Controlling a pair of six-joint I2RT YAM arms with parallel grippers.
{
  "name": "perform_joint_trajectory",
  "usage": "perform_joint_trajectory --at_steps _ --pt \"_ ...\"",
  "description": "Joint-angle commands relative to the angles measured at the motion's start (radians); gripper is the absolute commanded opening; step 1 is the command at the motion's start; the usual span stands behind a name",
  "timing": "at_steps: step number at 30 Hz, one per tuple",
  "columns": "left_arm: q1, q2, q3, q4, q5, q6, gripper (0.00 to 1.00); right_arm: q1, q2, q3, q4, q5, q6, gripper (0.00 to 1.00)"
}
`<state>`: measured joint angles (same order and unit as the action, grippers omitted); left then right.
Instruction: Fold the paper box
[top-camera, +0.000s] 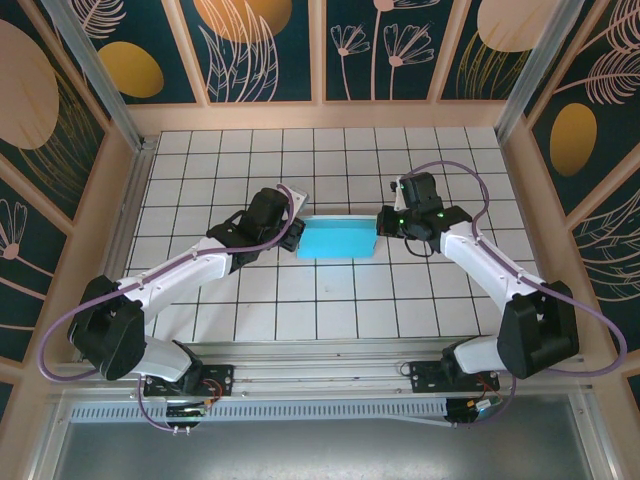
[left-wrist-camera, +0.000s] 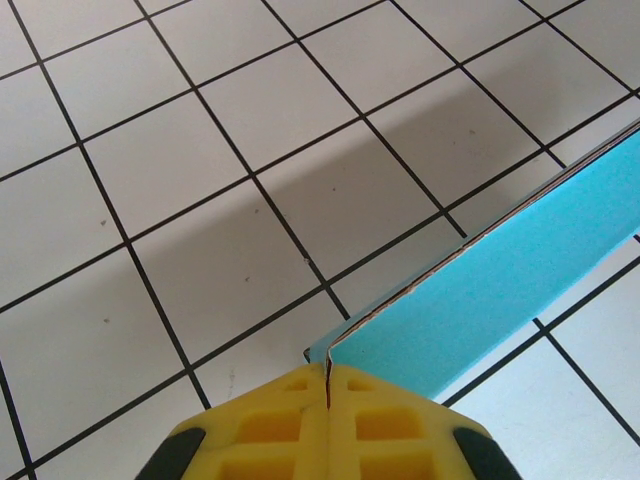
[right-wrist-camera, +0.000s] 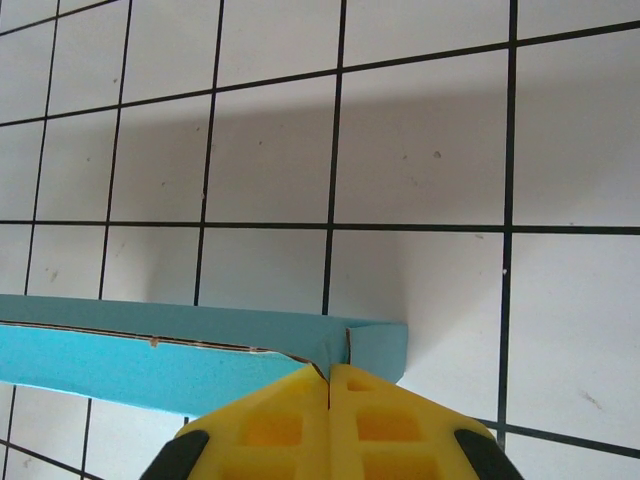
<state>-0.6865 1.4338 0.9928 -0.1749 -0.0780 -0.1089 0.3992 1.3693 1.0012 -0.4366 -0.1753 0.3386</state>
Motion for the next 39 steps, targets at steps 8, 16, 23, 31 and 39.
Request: perform_joint_trajectory --at_steps 8,16,23,31,39 --pt "-0.006 -0.015 -0.014 0.030 0.074 -0.012 0.01 0.006 0.026 0.036 -0.119 0.029 -0.004 0.10" --pt "-0.006 -0.027 -0.014 0.029 0.059 -0.042 0.27 0.005 0.056 0.061 -0.108 0.042 -0.013 0.11" --pt "-0.006 -0.031 0.005 0.002 0.020 -0.117 0.30 0.004 0.068 0.086 -0.122 0.060 -0.022 0.10" --pt "-0.005 -0.064 0.026 -0.007 0.009 -0.186 0.35 0.006 0.072 0.103 -0.107 0.034 -0.011 0.11" --pt "0.018 -0.080 0.083 -0.091 -0.036 -0.249 0.42 0.010 0.089 0.125 -0.111 0.031 -0.016 0.12"
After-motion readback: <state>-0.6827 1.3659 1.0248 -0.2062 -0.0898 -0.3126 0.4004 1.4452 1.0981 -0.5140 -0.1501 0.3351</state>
